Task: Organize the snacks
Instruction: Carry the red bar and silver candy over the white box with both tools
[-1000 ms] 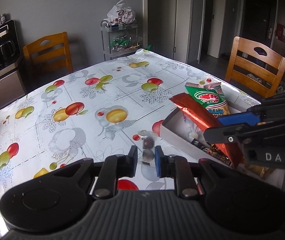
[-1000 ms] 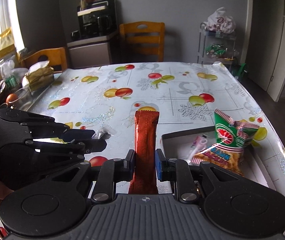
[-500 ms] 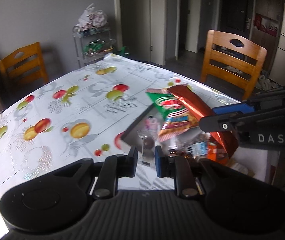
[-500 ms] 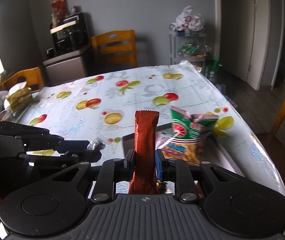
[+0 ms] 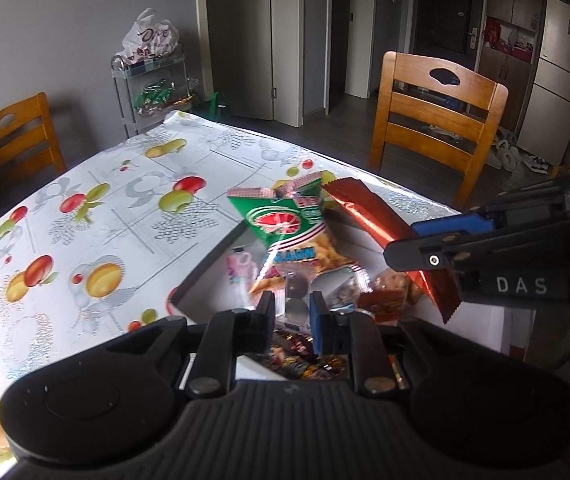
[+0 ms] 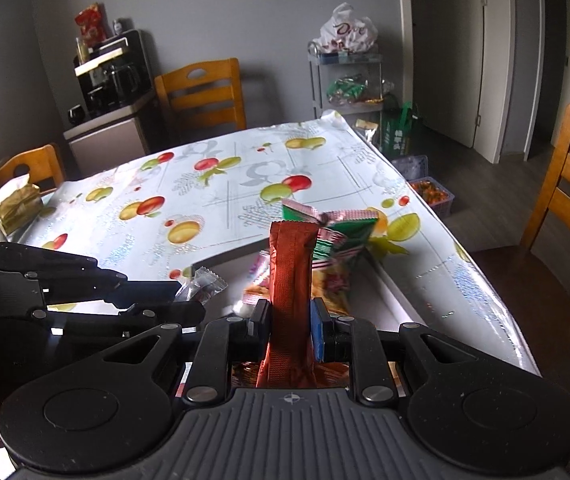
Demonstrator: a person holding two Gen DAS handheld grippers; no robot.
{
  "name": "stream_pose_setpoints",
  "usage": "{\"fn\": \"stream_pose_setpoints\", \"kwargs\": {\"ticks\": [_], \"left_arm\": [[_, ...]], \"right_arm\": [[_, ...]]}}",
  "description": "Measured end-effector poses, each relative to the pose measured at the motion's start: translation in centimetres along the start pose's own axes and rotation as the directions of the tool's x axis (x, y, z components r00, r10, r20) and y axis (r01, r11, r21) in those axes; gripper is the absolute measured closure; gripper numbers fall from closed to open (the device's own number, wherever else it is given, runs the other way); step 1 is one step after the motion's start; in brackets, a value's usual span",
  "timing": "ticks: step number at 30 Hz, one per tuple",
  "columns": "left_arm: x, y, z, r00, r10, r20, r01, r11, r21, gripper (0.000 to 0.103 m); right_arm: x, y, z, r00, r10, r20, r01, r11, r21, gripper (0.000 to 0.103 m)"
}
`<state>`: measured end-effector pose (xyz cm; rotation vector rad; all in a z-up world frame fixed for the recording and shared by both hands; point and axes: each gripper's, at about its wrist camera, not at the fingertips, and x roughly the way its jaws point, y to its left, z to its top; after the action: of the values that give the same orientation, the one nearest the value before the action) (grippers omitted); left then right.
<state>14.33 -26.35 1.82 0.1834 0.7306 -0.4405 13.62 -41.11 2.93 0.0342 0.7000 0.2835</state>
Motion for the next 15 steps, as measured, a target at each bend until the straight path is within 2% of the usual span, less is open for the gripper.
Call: {"fn": "stream_pose_setpoints", "kwargs": {"ticks": [7,15], "left_arm": [[2.1,-1.8,1.2,1.0,-0.024,0.001,0.024,1.0,-0.001,0.088],[3.8,-2.7,2.4,1.0,-0.02,0.0,0.02,1.0,-0.01,0.088]], "right_arm": [[-0.1,-2.1,-0.1,1.0,-0.016,-0.011,0.016,1.0,-0.009,0.08],[0.2,-4.1,0.4,1.0,-0.012,-0.013,0.012,1.0,-0.015,0.08]]}}
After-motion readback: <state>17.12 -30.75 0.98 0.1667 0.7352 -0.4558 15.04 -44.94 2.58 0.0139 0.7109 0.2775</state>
